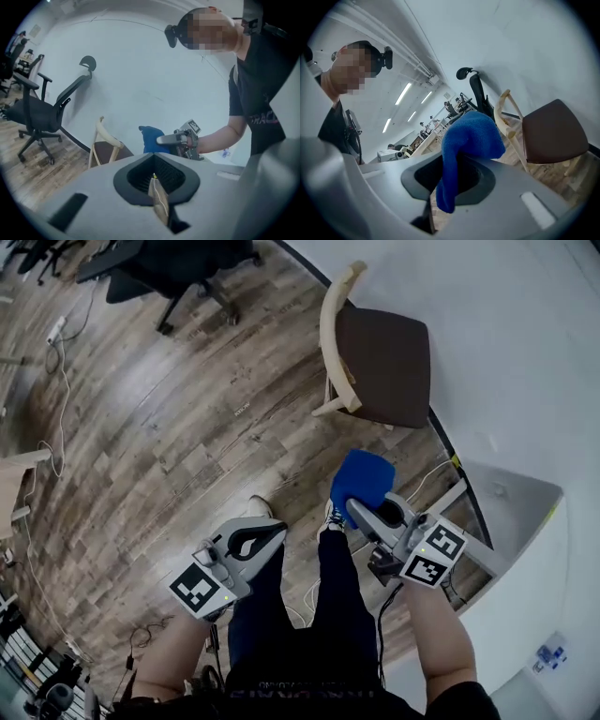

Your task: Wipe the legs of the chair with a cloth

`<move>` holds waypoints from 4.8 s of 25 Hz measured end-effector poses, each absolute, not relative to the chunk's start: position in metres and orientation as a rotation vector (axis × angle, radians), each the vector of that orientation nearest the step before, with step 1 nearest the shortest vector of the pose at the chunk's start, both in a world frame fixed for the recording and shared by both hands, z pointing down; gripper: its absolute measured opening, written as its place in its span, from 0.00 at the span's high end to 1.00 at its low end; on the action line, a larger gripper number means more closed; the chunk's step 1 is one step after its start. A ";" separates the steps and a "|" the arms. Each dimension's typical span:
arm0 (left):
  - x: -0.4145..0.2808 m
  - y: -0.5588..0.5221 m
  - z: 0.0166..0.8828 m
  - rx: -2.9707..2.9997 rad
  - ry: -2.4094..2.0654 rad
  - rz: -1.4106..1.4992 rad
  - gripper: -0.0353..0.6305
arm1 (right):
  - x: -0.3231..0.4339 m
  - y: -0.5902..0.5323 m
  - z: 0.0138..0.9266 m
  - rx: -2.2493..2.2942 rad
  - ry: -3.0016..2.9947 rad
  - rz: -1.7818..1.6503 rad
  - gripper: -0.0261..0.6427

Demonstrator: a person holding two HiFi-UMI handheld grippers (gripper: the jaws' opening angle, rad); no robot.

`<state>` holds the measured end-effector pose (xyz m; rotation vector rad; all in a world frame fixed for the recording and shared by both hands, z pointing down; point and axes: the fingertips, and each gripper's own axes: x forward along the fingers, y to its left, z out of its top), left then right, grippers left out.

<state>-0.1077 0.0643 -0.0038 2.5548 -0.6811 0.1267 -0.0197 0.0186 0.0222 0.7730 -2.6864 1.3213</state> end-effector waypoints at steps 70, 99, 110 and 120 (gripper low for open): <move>-0.092 -0.071 0.428 2.732 -0.669 0.187 0.95 | -0.005 -0.141 0.816 0.716 -2.086 1.582 0.87; -0.050 -0.101 0.413 2.721 -0.597 0.010 0.95 | 0.007 -0.115 0.441 0.571 -2.933 1.329 0.87; -0.034 -0.105 0.418 2.718 -0.558 0.008 0.95 | 0.140 -0.112 0.442 1.068 -2.815 1.351 0.87; -0.033 -0.110 0.430 2.704 -0.558 0.025 0.95 | 0.281 -0.123 0.459 1.715 -2.526 1.464 0.87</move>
